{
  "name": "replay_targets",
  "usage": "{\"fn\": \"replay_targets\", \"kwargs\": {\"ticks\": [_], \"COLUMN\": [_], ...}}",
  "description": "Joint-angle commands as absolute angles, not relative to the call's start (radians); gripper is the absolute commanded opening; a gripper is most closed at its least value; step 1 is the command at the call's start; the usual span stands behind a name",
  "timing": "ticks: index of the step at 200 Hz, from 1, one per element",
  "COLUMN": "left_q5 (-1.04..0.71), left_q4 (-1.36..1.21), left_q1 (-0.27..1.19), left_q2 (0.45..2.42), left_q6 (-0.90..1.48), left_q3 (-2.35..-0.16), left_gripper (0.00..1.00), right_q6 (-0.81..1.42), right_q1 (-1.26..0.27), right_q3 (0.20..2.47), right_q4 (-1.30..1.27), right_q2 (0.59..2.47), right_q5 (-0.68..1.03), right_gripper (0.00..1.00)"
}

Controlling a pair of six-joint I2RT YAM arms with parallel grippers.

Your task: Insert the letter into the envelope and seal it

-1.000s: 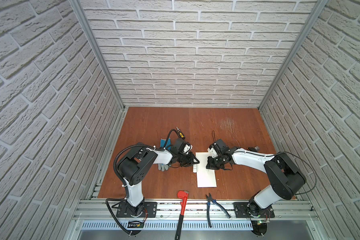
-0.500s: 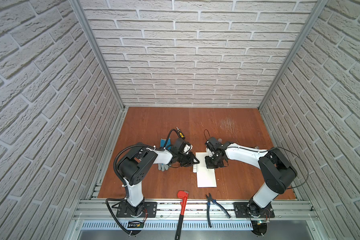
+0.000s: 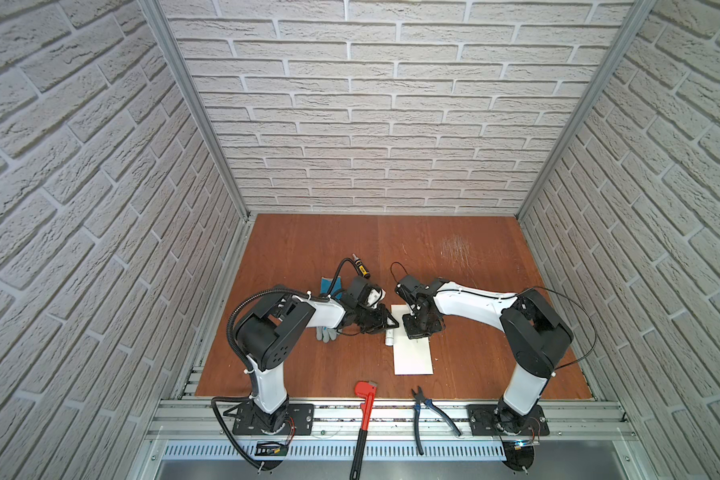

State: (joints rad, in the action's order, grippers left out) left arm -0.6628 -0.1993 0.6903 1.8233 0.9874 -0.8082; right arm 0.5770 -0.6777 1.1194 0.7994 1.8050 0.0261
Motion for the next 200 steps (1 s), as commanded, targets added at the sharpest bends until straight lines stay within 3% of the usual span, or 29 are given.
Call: {"fn": "replay_targets", "kwargs": {"ticks": [1,200], "left_q5": [-0.668,-0.710], "left_q4": [-0.170,-0.189], "left_q1": [0.687,0.680], "left_q2": [1.820,1.834], "left_q6": [0.968,0.965], "left_q3": [-0.782,-0.768], "left_gripper": [0.00,0.00], "right_q6": [0.615,0.646], "right_q1": [-0.696,-0.728], "right_q3": [1.109,1.151], "right_q4": [0.840,0.811], "right_q2": [1.858,1.992], "right_q5": [0.025,0.083], "right_gripper": [0.10,0.31]}}
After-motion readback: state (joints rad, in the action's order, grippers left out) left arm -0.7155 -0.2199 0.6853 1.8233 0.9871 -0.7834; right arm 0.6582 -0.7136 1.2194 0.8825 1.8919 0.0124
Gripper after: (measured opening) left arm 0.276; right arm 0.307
